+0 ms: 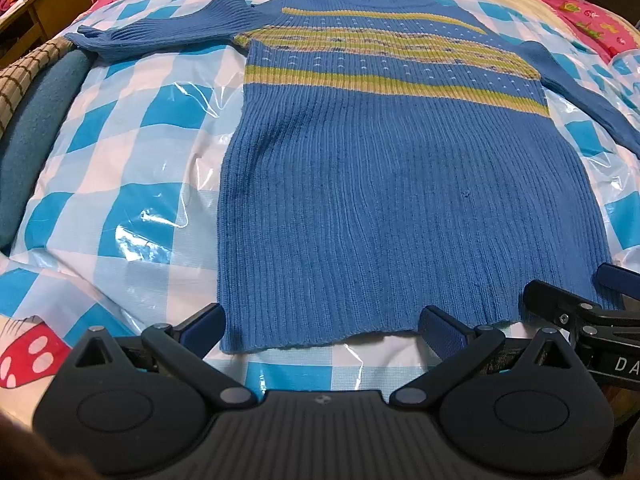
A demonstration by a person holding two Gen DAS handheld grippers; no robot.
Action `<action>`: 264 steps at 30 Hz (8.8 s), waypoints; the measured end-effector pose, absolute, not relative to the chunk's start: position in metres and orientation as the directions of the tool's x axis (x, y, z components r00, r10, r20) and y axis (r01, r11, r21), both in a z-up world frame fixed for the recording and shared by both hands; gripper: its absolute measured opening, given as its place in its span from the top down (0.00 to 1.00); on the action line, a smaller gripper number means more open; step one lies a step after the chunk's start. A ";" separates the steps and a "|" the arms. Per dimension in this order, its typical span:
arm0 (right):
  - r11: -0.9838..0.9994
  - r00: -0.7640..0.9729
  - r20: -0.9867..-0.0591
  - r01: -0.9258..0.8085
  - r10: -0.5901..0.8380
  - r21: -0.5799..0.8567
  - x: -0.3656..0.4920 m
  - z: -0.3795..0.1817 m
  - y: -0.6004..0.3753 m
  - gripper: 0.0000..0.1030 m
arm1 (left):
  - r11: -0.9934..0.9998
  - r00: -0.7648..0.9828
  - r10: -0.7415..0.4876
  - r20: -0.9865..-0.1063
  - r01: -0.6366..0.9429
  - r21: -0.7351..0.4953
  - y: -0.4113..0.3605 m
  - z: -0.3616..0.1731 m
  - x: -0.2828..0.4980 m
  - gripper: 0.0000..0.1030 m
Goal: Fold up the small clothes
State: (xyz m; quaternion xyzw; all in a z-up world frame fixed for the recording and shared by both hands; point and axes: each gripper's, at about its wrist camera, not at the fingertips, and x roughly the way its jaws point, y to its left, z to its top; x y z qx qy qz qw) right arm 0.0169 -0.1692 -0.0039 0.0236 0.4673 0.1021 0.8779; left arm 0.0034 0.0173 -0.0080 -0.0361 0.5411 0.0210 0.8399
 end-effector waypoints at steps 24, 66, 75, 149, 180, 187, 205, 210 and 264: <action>0.978 0.561 -0.801 -0.144 0.208 0.153 0.018 0.000 -0.174 0.00 | 0.998 0.419 -0.003 -0.908 -0.061 -0.031 0.015 -0.005 0.007 0.00; 0.808 0.768 -0.641 0.375 0.004 0.454 0.120 0.013 -0.422 0.15 | 0.952 0.546 -0.169 -0.821 0.305 0.006 -0.163 0.042 0.137 0.00; 0.606 0.758 -0.652 0.522 -0.006 0.601 0.160 -0.035 -0.484 0.22 | 0.936 0.526 -0.204 -0.825 0.351 -0.008 -0.204 0.036 0.156 0.00; 0.591 0.891 -0.400 0.208 0.215 0.779 0.221 0.047 -0.407 0.91 | 0.990 0.560 -0.132 -0.818 0.115 -0.081 -0.071 0.034 0.128 0.00; 0.895 0.620 -0.702 -0.442 0.351 0.058 0.237 -0.008 -0.015 0.85 | 0.971 0.613 0.012 -0.790 -0.195 -0.136 0.098 0.004 0.073 0.00; 0.884 0.606 -0.705 -0.463 0.369 0.065 0.225 -0.010 -0.019 0.74 | 0.976 0.632 0.037 -0.774 -0.189 -0.108 0.095 0.004 0.071 0.00; 0.876 0.667 -0.681 -0.475 0.302 -0.077 0.233 -0.014 0.011 0.92 | 0.970 0.637 0.021 -0.771 -0.200 -0.139 0.106 -0.005 0.068 0.00; 0.874 0.662 -0.659 -0.485 0.357 -0.014 0.233 -0.003 0.025 1.00 | 0.970 0.637 0.020 -0.771 -0.198 -0.138 0.106 -0.006 0.068 0.00; 0.858 0.654 -0.652 -0.513 0.385 -0.008 0.239 -0.018 0.040 0.84 | 0.970 0.660 -0.008 -0.751 -0.176 -0.165 0.107 -0.008 0.069 0.00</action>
